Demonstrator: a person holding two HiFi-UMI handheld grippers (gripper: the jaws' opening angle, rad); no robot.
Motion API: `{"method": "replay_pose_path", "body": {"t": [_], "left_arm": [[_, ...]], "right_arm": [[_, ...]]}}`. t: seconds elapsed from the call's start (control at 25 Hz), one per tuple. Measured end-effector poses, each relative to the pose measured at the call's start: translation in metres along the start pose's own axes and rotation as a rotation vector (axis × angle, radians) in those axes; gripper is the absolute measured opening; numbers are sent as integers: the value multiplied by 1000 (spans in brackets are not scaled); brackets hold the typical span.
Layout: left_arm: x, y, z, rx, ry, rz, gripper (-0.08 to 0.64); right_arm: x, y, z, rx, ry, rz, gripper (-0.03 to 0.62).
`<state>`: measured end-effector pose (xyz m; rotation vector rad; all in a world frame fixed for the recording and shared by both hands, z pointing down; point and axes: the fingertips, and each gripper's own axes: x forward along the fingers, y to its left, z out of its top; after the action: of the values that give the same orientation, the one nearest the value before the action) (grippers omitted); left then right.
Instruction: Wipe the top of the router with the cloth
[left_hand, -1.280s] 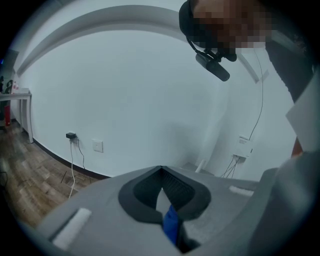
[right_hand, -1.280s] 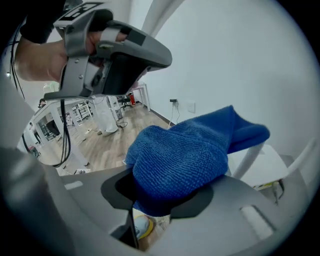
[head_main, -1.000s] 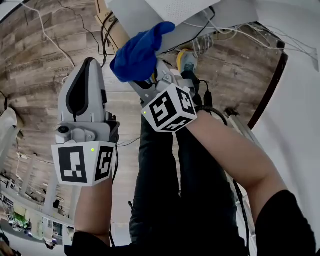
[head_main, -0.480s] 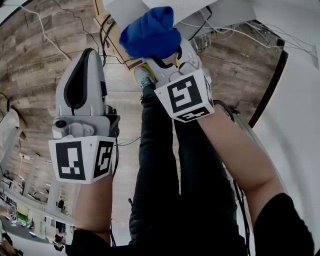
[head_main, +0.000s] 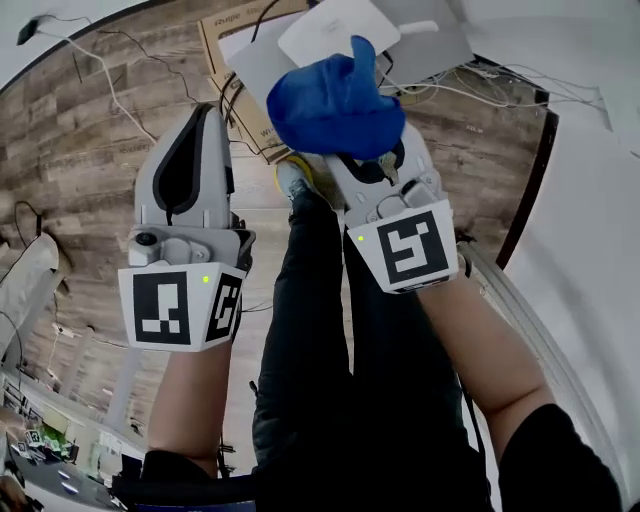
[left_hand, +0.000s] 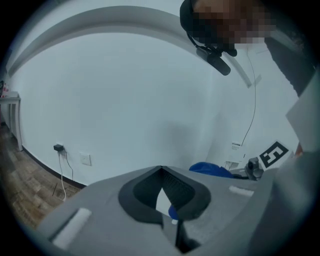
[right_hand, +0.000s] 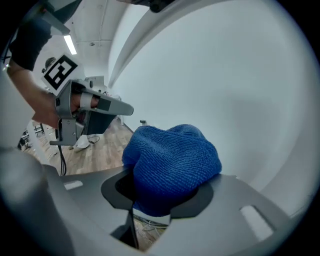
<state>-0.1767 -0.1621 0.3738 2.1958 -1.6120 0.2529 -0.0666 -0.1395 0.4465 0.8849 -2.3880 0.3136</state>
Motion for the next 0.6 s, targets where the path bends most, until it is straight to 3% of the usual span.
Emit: {"method": "replay_pose_path", "body": {"t": [0.32,0.48,0.6], "left_arm": [[-35,-55,100,92,-60,-108,0],[-74,-98,158,134,-137,-129,0],[-121,-120,181,141,-204,-121,0]], "right_arm": [[-130,-44,120,85,-165,-243,167],[-204,-42,167,90,-250,-312,167],[-252,-26,184,68,-298,-332,167]]}}
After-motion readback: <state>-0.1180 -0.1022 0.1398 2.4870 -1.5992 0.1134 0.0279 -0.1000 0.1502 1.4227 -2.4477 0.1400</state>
